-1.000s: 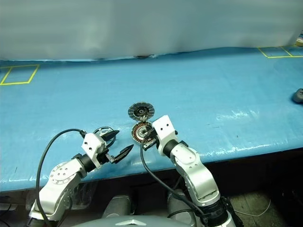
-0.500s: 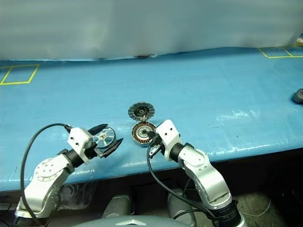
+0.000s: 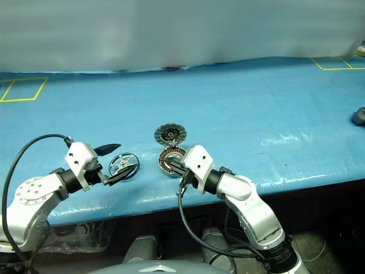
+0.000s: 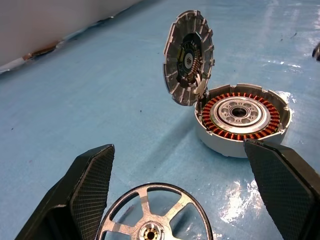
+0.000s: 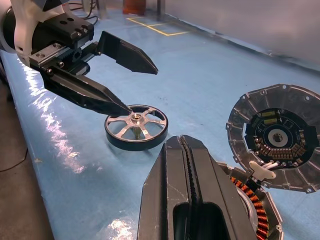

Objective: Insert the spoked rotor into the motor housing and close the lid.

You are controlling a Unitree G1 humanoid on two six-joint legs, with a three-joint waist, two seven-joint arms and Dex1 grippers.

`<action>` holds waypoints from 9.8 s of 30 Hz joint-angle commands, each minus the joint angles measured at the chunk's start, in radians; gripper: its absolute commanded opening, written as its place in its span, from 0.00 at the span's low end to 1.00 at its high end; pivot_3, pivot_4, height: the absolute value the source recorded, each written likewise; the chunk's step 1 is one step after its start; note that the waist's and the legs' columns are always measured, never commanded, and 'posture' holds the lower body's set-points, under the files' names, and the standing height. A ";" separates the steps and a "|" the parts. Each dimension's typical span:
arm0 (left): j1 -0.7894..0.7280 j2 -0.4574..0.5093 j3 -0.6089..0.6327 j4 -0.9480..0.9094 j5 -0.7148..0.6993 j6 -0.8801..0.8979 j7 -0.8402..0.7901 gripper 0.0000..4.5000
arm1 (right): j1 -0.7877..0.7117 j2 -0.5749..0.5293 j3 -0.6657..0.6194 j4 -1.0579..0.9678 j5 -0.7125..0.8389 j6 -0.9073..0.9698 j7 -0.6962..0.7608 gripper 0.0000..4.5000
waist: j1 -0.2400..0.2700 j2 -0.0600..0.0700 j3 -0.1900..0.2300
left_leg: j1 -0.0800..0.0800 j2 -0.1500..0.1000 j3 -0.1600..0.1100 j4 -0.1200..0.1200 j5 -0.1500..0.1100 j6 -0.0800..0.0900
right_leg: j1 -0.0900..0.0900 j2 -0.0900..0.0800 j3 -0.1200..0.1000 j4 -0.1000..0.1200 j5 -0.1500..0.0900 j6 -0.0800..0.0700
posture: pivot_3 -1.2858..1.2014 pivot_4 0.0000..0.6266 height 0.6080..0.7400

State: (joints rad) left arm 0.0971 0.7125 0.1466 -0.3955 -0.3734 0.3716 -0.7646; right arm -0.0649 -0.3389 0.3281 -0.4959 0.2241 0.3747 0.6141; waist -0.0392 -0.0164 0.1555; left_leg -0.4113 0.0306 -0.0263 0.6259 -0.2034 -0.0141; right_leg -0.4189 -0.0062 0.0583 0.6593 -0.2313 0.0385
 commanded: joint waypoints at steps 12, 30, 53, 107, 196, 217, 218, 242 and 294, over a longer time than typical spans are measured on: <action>-0.345 0.264 -0.178 0.300 0.101 -0.017 -0.377 1.00 | 0.098 0.036 0.003 0.148 0.018 -0.126 0.031 0.00 | 0.003 -0.001 0.001 | 0.000 0.000 0.000 0.000 0.000 0.000 | 0.000 0.000 0.000 0.000 0.000 0.000 | 0.52 0.24 1.00; -0.902 0.265 -0.595 0.662 0.421 -0.353 -0.847 1.00 | 0.128 0.053 0.022 0.151 0.002 -0.099 -0.011 0.00 | 0.002 -0.002 0.001 | -0.002 0.000 0.001 0.002 0.000 0.001 | -0.001 0.003 0.003 0.002 0.000 0.000 | 0.52 0.24 1.00; -0.987 0.177 -0.765 0.788 0.572 -0.500 -0.850 1.00 | 0.165 0.078 -0.015 0.207 0.001 -0.212 -0.013 0.00 | 0.002 -0.002 0.001 | -0.001 0.000 0.000 0.004 0.000 0.001 | 0.000 0.004 0.003 0.004 0.001 0.001 | 0.52 0.24 1.00; -0.974 0.121 -0.721 0.825 0.607 -0.306 -0.850 1.00 | 0.179 0.076 0.004 0.213 -0.040 -0.177 -0.052 0.00 | 0.002 -0.002 0.001 | -0.001 0.000 -0.001 0.019 -0.001 0.003 | 0.005 0.005 0.005 0.010 0.003 0.005 | 0.52 0.24 1.00; -1.019 0.237 -0.821 0.630 0.314 -0.273 -0.850 0.34 | 0.162 0.059 -0.022 0.204 -0.055 -0.131 -0.059 0.00 | 0.003 -0.002 0.001 | -0.002 0.000 0.000 0.020 -0.002 0.003 | 0.004 0.005 0.006 0.011 0.003 0.005 | 0.52 0.24 1.00; -0.873 -0.071 -0.532 0.536 0.250 -0.181 -0.591 0.34 | 0.176 0.077 -0.099 0.236 -0.019 -0.204 -0.067 0.00 | 0.002 -0.002 0.001 | -0.001 0.000 0.000 0.021 -0.002 0.004 | 0.004 0.006 0.007 0.011 0.003 0.005 | 0.52 0.24 1.00; -0.865 -0.081 -0.526 0.537 0.250 -0.185 -0.579 0.34 | 0.178 0.085 -0.104 0.238 -0.013 -0.214 -0.068 0.00 | 0.002 -0.002 0.001 | -0.001 0.000 0.000 0.021 -0.002 0.004 | 0.004 0.006 0.007 0.011 0.003 0.005 | 0.52 0.24 1.00; -0.773 -0.135 -0.494 0.623 0.255 -0.210 -0.516 0.34 | 0.229 0.128 -0.124 0.308 0.026 -0.285 -0.054 0.00 | 0.002 -0.002 0.001 | 0.000 0.000 0.000 0.021 -0.002 0.004 | 0.005 0.006 0.008 0.011 0.003 0.005 | 0.52 0.24 1.00; -0.965 -0.202 -0.574 0.924 0.427 -0.451 -0.731 0.34 | 0.232 0.124 -0.155 0.368 -0.006 -0.374 -0.061 0.00 | 0.003 -0.002 0.001 | -0.001 0.000 0.000 0.020 -0.002 0.004 | 0.005 0.006 0.008 0.009 0.003 0.006 | 0.52 0.24 1.00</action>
State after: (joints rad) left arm -0.8564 0.5139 -0.4122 0.5196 0.0387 -0.0604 -1.4831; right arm 0.1768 -0.2175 0.1796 -0.1174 0.2199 0.0239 0.5576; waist -0.0365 -0.0184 0.1566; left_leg -0.4124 0.0302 -0.0259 0.6459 -0.2054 -0.0100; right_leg -0.4138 -0.0001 0.0664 0.6683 -0.2278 0.0440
